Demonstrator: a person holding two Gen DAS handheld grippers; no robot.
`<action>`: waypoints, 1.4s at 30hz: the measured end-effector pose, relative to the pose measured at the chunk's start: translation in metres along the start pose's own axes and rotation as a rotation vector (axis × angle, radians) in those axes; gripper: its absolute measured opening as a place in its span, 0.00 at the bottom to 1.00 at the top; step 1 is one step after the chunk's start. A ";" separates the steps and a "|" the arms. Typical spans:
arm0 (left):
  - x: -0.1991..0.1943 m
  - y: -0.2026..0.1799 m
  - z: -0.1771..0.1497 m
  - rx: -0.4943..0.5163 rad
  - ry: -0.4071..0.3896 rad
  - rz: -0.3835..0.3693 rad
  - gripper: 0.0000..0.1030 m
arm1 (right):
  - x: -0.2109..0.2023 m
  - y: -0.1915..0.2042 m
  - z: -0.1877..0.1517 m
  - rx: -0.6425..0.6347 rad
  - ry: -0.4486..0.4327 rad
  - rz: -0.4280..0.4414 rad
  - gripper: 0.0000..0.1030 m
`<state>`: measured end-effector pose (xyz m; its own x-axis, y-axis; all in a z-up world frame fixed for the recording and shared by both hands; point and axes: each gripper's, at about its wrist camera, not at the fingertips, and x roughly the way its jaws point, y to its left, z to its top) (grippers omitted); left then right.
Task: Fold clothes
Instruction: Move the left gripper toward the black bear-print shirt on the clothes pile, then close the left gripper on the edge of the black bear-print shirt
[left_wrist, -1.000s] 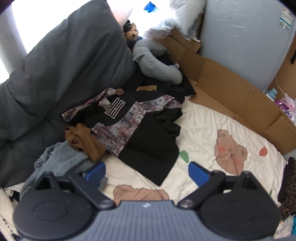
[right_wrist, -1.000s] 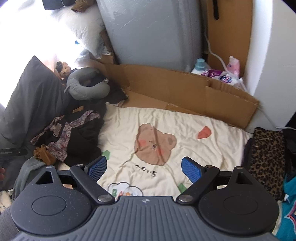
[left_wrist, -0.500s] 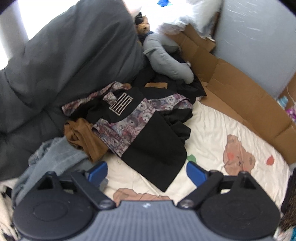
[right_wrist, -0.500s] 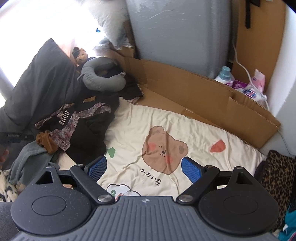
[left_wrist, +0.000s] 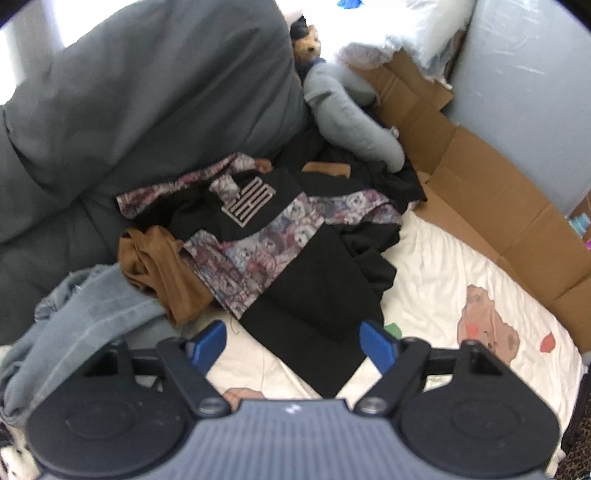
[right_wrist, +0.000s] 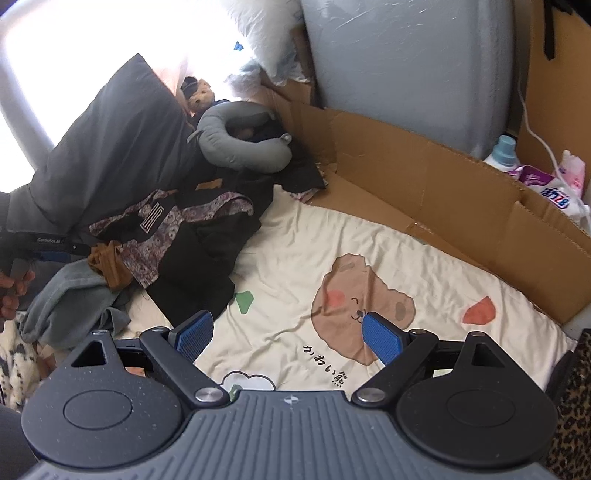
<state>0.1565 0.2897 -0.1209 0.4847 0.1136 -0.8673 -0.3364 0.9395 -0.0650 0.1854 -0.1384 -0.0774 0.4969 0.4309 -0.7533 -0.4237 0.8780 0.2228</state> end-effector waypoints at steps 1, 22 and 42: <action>0.007 0.001 -0.002 -0.002 0.005 0.004 0.78 | 0.005 -0.001 -0.003 -0.005 -0.001 0.005 0.89; 0.132 0.029 -0.040 -0.057 -0.065 0.050 0.52 | 0.113 -0.049 -0.069 0.089 -0.050 0.065 0.88; 0.218 0.061 -0.044 -0.051 -0.108 0.076 0.27 | 0.187 -0.006 -0.103 0.057 0.019 0.156 0.88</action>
